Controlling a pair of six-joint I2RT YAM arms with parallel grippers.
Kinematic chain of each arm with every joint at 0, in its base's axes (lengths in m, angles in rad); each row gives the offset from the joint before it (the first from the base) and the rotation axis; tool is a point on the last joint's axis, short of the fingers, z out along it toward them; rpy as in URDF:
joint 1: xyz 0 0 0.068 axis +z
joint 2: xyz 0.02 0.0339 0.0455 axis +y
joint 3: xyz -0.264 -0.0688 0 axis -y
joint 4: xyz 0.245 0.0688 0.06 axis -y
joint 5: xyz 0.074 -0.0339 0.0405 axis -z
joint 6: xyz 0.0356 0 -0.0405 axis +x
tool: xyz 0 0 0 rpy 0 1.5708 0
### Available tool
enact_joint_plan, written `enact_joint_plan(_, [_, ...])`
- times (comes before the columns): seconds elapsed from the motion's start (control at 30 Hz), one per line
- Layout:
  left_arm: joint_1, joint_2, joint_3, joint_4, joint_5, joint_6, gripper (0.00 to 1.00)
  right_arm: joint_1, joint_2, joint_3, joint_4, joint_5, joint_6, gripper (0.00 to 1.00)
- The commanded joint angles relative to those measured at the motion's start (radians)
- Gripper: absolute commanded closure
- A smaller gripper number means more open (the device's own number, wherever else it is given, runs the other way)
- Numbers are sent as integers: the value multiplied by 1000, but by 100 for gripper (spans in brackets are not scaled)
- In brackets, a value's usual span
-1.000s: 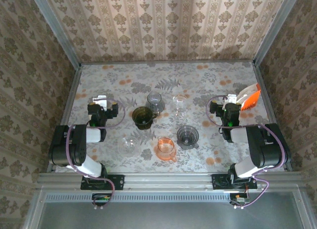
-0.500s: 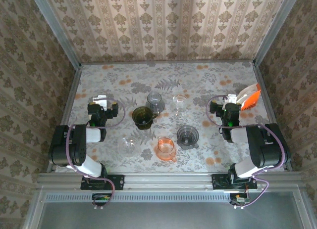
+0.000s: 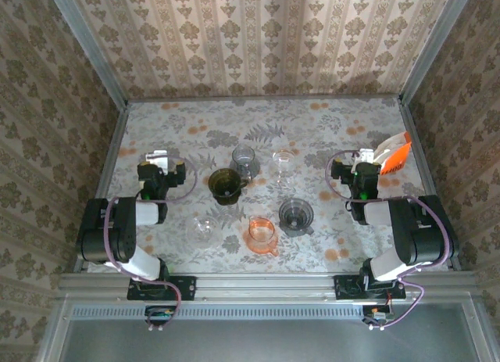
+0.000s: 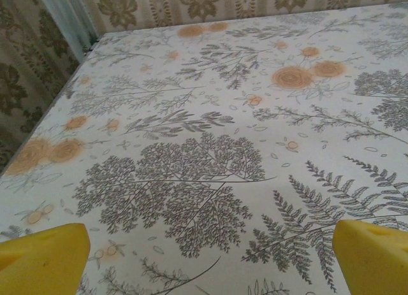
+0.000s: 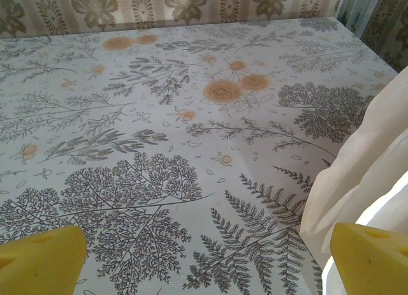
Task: Place the coffee filter in the dripper
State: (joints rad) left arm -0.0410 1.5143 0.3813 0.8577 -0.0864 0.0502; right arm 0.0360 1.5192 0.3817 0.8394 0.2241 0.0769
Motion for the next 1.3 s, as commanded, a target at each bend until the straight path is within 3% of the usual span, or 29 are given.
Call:
enact_joint_plan(0.0, [-47, -126, 42, -124, -128, 33, 0, 1, -65, 106, -185, -17, -16, 0])
enact_joint_plan(0.1, [-76, -218, 80, -233, -179, 37, 0, 12, -116, 202, -400, 17, -3, 0])
enact_joint_plan(0.2, [-96, -313, 105, -303, -205, 5, 0, 36, -184, 223, -471, 84, 35, 0])
enact_joint_plan(0.37, [-114, -460, 149, -383, -256, -50, 0, 48, -305, 311, -698, 157, 201, 0])
enact_joint_plan(0.47, [-113, -512, 171, -403, -434, -216, 0, 74, -311, 386, -836, 284, 251, 0])
enact_joint_plan(0.53, [-105, -549, 193, -480, -487, -357, 0, 75, -306, 405, -858, 316, 305, 0])
enact_joint_plan(0.7, [2, -684, 130, -465, -189, -552, 0, 64, -318, 446, -922, 65, 349, 0])
enact_joint_plan(0.77, [48, -751, 87, -493, -189, -722, 0, 55, -329, 439, -910, -7, 399, 0])
enact_joint_plan(0.93, [156, -822, 100, -554, -9, -806, 0, 28, -372, 384, -895, -24, 638, 0])
enact_joint_plan(1.0, [194, -799, 118, -541, 94, -836, 0, 11, -372, 347, -799, -157, 616, 0])
enact_joint_plan(1.07, [211, -772, 94, -413, 183, -849, 0, 31, -367, 376, -858, -163, 592, 0])
enact_joint_plan(1.13, [213, -770, 59, -319, 200, -915, 0, 45, -372, 405, -942, -188, 553, 0])
enact_joint_plan(1.27, [228, -767, 68, -339, 256, -1011, 0, 92, -429, 403, -1087, -245, 523, 0])
